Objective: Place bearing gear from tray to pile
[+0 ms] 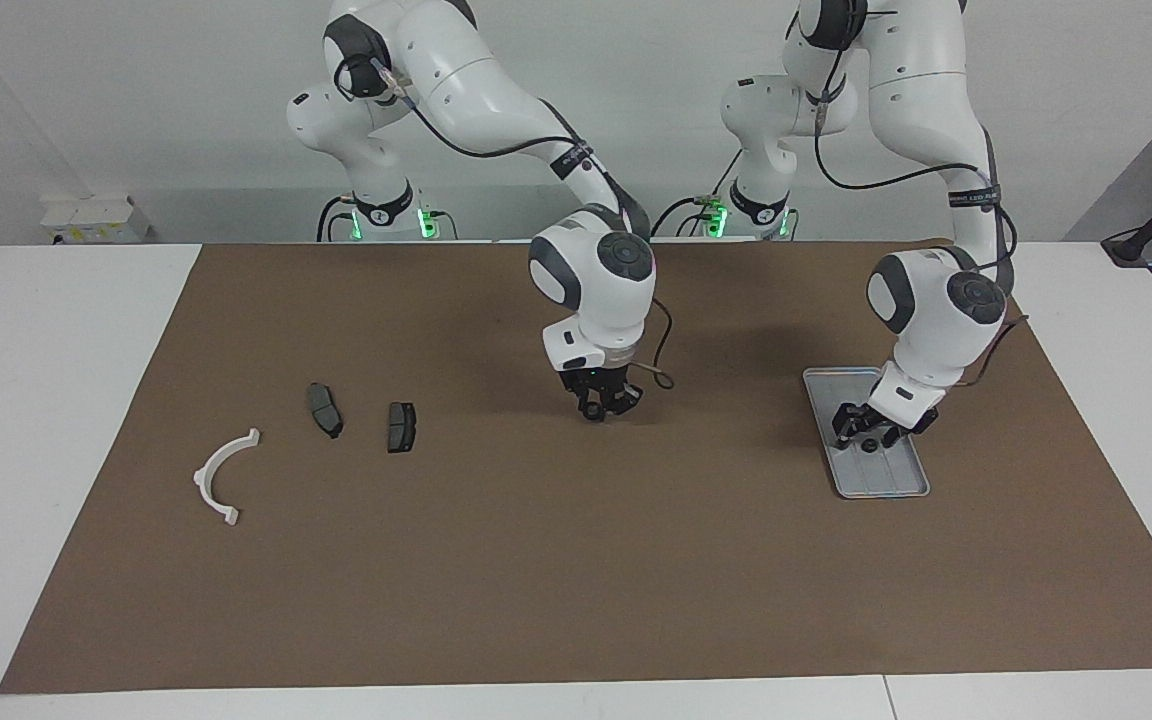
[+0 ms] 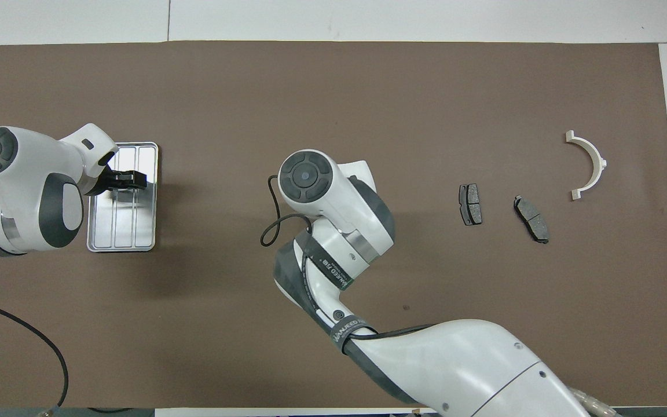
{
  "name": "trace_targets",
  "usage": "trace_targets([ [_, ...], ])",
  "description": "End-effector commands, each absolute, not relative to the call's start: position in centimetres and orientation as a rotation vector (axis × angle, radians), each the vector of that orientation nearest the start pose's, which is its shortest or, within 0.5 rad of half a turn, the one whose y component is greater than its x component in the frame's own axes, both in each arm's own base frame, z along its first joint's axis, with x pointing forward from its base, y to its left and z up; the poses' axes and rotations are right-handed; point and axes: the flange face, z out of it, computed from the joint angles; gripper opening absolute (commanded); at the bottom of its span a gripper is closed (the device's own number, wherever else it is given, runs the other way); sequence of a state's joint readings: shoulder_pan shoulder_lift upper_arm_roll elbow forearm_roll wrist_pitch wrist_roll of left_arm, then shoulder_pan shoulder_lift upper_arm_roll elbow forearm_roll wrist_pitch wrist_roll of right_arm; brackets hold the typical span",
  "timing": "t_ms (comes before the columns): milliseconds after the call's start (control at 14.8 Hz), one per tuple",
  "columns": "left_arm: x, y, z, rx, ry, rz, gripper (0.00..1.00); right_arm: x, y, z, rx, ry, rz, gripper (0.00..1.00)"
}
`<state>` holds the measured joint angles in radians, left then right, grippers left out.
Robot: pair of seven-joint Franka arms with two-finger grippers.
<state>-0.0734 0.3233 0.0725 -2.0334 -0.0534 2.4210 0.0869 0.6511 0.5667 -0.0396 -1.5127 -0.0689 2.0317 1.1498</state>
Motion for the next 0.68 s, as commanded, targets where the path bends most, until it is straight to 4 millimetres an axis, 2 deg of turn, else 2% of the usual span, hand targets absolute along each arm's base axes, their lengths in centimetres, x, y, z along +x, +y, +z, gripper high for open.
trace_targets([
  [0, 60.1, -0.2, 29.0, -3.154, 0.097, -0.130, 0.56, 60.4, 32.5, 40.3, -3.189, 0.599, 0.022, 0.00],
  [68, 60.2, -0.2, 29.1, -3.154, 0.095, -0.130, 0.18, 61.4, 29.3, 42.4, -3.214, 0.485, 0.058, 0.00],
  [135, 60.3, -0.4, 29.2, -3.155, 0.100, -0.125, 0.00, 62.3, 25.9, 44.0, -3.231, 0.370, 0.088, 0.00],
  [270, 60.6, -0.5, 29.6, -3.158, 0.098, -0.120, 0.00, 64.1, 19.3, 45.5, -3.233, 0.132, 0.108, 0.00],
  [405, 61.4, -0.8, 30.9, -3.164, 0.101, -0.084, 0.00, 65.8, 13.2, 45.4, -3.225, -0.027, 0.108, 0.00],
  [540, 62.9, -2.3, 34.8, -3.177, 0.109, -0.014, 0.00, 67.1, 7.7, 44.5, -3.206, -0.186, 0.064, 0.00],
  [608, 63.5, -3.7, 37.5, -3.185, 0.071, 0.018, 0.00, 67.5, 5.0, 43.4, -3.200, -0.246, 0.053, 0.00],
])
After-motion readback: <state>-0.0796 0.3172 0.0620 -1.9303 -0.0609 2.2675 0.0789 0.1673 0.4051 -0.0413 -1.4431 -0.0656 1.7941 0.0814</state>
